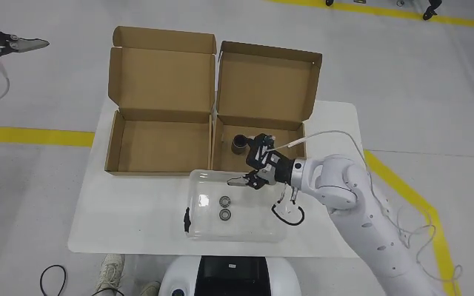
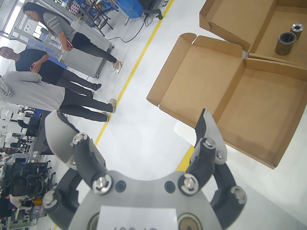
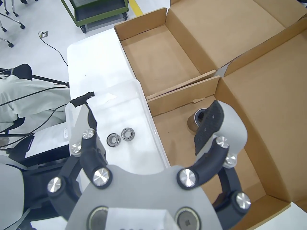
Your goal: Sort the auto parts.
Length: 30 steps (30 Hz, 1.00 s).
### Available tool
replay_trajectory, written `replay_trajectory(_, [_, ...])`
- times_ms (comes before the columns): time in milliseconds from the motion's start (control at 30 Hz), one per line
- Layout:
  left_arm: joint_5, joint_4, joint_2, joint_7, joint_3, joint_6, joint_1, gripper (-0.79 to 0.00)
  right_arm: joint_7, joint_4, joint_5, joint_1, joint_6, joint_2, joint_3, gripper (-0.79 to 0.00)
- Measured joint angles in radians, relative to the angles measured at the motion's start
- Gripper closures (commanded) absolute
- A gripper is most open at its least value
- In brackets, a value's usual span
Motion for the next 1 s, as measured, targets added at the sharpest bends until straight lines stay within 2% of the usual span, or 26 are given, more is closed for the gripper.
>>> replay_trajectory(167, [0.0, 0.0, 0.0, 0.0, 0.0, 0.0, 0.0, -0.785, -0.054, -0.028, -0.126, -0.012, -0.083, 0.003, -0.045, -0.785])
replay_trajectory(267, [0.0, 0.0, 0.0, 0.0, 0.0, 0.0, 0.0, -0.785, -0.075, -0.042, -0.2, -0.032, -0.073, 0.004, -0.062, -0.653])
replay_trajectory(367, [0.0, 0.0, 0.0, 0.0, 0.0, 0.0, 0.0, -0.785, -0.093, -0.043, -0.236, -0.055, -0.073, 0.007, -0.073, -0.579])
replay_trajectory(500, [0.0, 0.0, 0.0, 0.0, 0.0, 0.0, 0.0, -0.785, -0.1, -0.032, -0.248, -0.071, -0.12, 0.011, -0.09, -0.563])
replay_trajectory(567, [0.0, 0.0, 0.0, 0.0, 0.0, 0.0, 0.0, -0.785, -0.089, -0.023, -0.25, -0.071, -0.145, 0.013, -0.103, -0.526])
replay_trajectory(700, [0.0, 0.0, 0.0, 0.0, 0.0, 0.0, 0.0, -0.785, -0.046, 0.021, -0.245, -0.052, -0.175, 0.01, -0.142, -0.52])
replay_trajectory(867, [0.0, 0.0, 0.0, 0.0, 0.0, 0.0, 0.0, -0.785, 0.01, 0.089, -0.255, -0.007, -0.146, -0.002, -0.197, -0.517])
replay_trajectory(1000, [0.0, 0.0, 0.0, 0.0, 0.0, 0.0, 0.0, -0.785, 0.0, 0.151, -0.267, 0.03, -0.113, -0.019, -0.25, -0.523])
